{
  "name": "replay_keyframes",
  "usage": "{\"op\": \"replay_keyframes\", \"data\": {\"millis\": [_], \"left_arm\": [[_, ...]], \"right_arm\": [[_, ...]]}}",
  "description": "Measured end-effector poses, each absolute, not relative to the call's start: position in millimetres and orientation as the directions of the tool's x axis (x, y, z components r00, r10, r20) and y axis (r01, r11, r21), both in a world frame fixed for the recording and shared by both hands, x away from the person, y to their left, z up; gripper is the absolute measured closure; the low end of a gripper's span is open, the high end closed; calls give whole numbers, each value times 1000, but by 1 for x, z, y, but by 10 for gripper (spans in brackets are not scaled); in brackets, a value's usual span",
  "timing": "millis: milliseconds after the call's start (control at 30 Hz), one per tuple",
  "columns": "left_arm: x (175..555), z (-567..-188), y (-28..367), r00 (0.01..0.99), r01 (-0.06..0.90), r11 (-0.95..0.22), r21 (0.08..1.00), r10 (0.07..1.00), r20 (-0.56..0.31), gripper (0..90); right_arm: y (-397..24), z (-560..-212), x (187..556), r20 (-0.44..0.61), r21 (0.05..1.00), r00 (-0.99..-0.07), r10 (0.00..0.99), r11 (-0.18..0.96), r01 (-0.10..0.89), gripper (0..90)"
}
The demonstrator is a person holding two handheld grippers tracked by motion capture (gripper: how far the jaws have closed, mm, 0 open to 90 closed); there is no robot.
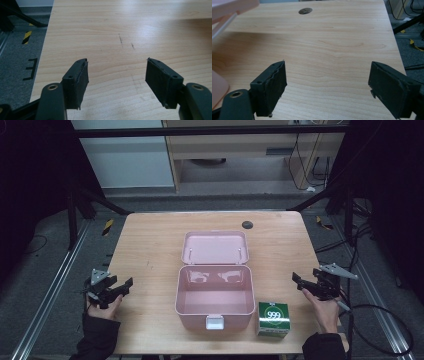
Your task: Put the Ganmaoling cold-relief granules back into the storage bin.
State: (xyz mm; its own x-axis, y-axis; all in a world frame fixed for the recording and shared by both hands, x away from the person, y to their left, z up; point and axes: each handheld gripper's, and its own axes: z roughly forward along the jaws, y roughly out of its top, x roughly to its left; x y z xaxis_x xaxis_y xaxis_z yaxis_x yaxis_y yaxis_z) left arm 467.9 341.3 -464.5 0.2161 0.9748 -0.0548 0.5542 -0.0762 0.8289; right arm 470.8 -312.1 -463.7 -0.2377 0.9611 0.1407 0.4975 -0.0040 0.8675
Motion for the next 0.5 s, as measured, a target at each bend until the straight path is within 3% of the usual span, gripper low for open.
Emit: {"op": "replay_keyframes", "data": {"millis": [500], "left_arm": [[467, -465, 343, 218, 576, -99, 812, 975, -36, 317]], "right_arm": [[-319, -415, 458, 76, 898, -374, 924, 99, 429, 168]]}}
